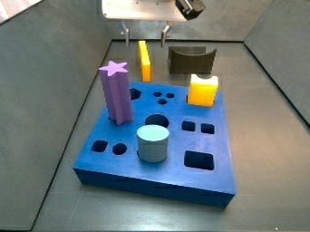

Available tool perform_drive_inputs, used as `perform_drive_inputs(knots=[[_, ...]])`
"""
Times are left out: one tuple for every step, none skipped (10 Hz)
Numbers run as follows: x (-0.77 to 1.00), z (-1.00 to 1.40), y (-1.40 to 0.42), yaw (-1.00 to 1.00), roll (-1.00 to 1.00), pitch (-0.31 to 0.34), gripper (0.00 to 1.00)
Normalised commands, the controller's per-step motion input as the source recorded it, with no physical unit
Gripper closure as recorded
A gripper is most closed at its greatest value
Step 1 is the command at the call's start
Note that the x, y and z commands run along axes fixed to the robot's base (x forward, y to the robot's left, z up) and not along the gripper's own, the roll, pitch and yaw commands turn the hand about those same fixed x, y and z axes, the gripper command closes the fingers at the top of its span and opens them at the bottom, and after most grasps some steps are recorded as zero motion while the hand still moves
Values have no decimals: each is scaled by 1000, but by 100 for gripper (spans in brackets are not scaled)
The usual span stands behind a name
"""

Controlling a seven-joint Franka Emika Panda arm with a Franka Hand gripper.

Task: Pick up the double-square object. Move up. Place the double-square object on the fixture. Regrasp the double-square object. Move to above the board. Insert the double-square object.
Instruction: Pick up the double-square object.

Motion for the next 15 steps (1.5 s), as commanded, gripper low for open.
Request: perform_drive_inputs(knots=[[14,-134,66,23,19,116,0],[0,-23,0,0,1,0,0],[-123,-717,229,0,66,74,0],[-197,-889,469,0,0,66,0],[-140,-737,831,-20,-89,100,0],[-154,-657,834,0,-166,74,0],[0,-17,77,0,-86,0,0],[0,-23,0,0,0,0,0],[57,-351,-140,-6,0,0,0],[89,-486,166,0,-13,110,0],[-3,-580,474,0,-51,84,0],[0,-111,146,0,-14,69,0],[0,-23,0,0,0,0,0],[-111,-66,14,0,0,-3,0],[-400,-77,103,-14,-39,-140,0]])
